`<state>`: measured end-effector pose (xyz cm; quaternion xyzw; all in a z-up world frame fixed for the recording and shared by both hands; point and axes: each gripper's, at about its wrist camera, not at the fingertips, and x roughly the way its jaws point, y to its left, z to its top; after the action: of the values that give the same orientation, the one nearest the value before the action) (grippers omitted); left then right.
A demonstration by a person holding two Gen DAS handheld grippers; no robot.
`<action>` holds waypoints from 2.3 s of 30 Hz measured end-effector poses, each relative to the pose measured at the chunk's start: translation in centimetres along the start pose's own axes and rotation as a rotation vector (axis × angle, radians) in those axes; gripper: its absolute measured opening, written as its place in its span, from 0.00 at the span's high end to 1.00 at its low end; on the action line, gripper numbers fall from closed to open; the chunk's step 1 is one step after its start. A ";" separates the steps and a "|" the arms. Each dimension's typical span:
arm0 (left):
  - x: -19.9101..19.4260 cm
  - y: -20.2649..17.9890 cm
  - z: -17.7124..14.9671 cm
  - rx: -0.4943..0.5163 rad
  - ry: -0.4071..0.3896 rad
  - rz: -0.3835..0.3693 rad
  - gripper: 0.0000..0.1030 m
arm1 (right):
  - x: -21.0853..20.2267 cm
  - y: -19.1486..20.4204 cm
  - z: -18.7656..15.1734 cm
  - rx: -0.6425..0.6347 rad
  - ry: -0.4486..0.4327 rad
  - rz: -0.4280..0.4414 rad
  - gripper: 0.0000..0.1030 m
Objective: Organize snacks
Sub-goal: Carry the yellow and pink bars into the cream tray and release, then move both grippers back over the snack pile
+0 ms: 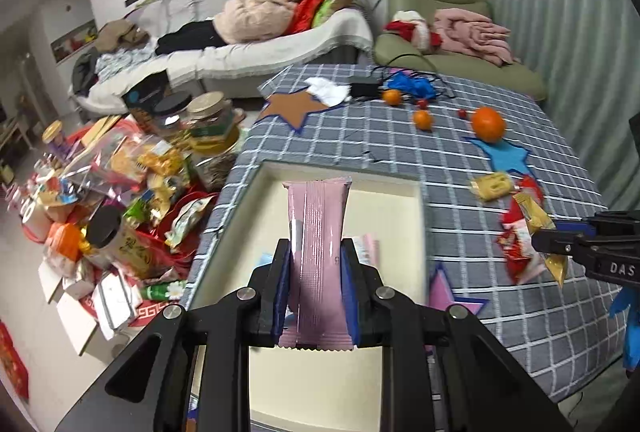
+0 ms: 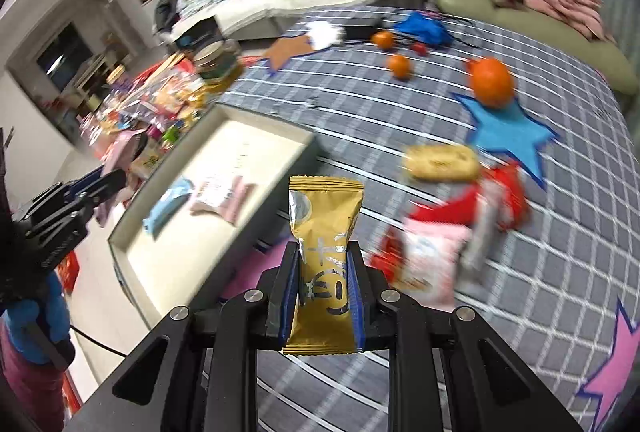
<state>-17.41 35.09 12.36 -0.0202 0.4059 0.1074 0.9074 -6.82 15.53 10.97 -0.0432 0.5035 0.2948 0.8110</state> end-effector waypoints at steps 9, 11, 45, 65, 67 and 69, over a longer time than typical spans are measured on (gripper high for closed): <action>3.9 2.3 -0.3 -0.067 0.052 0.028 0.75 | 4.3 5.5 3.2 -0.099 0.040 0.040 0.77; 4.9 2.7 -0.2 -0.081 0.065 0.029 0.75 | 5.3 6.5 3.7 -0.117 0.044 0.040 0.77; 5.7 -2.6 0.5 0.040 0.078 0.037 0.18 | 3.9 -0.9 4.0 0.032 -0.006 -0.074 0.12; 6.5 -18.1 -0.8 0.178 0.187 -0.199 0.17 | 0.1 -15.9 -4.0 0.332 0.034 -0.179 0.12; 7.1 -19.1 -0.6 0.156 0.203 -0.220 0.17 | 0.2 -16.3 -4.3 0.338 0.034 -0.176 0.12; 8.2 -19.7 -0.5 0.134 0.218 -0.220 0.17 | 0.3 -16.7 -4.5 0.347 0.034 -0.173 0.12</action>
<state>-8.32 17.28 4.99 -0.0155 0.5034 -0.0225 0.8636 -1.52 0.25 4.75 0.0493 0.5550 0.1321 0.8198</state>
